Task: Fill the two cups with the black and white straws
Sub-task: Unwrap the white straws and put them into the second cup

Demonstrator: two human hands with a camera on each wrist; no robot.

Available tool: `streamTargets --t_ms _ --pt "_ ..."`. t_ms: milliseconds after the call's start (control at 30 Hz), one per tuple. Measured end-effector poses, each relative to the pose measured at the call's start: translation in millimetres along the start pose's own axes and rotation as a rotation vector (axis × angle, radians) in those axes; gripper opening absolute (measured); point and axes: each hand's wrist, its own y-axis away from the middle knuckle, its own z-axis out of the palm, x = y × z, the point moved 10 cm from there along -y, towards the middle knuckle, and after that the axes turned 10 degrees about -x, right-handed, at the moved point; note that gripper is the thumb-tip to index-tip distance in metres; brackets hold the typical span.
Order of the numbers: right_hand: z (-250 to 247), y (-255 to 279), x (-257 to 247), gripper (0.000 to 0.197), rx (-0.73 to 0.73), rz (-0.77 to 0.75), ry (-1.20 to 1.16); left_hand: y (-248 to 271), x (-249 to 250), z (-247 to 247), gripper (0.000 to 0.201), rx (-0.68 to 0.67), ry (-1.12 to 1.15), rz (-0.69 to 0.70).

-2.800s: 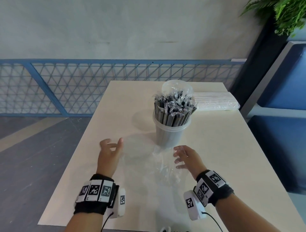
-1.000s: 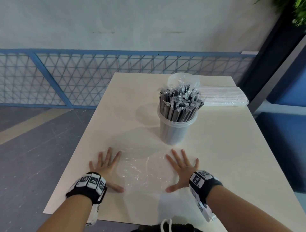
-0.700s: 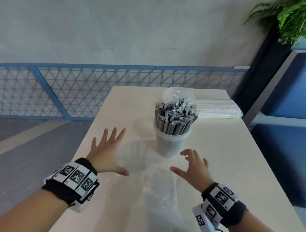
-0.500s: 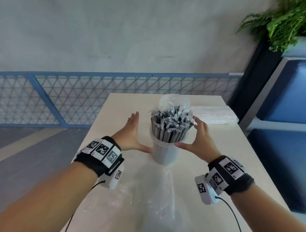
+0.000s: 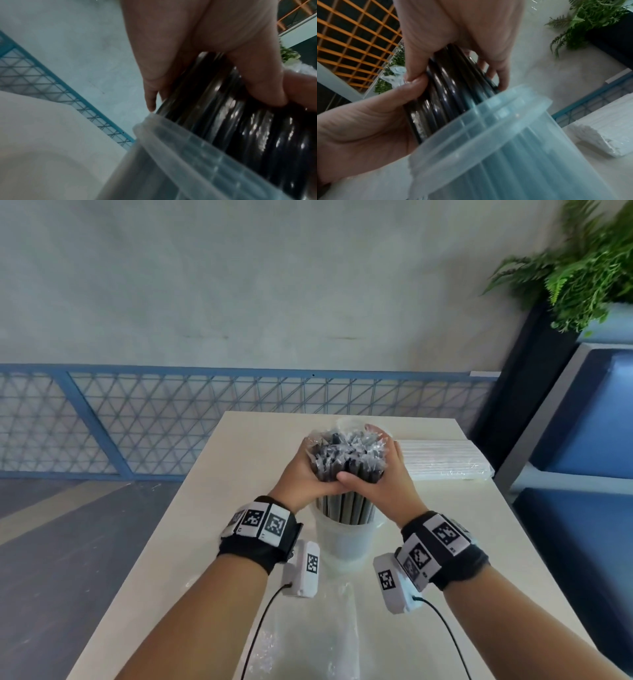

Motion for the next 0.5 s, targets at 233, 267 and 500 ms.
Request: streamTargets --t_ms 233,267,500 --pt "4.1 -0.8 -11.1 0.069 0.001 -0.098 0.167 8.7 44.6 8.3 0.095 -0.002 -0.394 0.199" --pt "10.3 -2.5 -5.6 0.061 -0.042 -0.050 0.190 8.0 45.6 15.0 0.082 -0.042 -0.503 0.212" --pt "14.6 -3.1 -7.3 0.043 -0.094 -0.018 0.279 6.3 26.5 24.0 0.078 -0.182 -0.810 0.025"
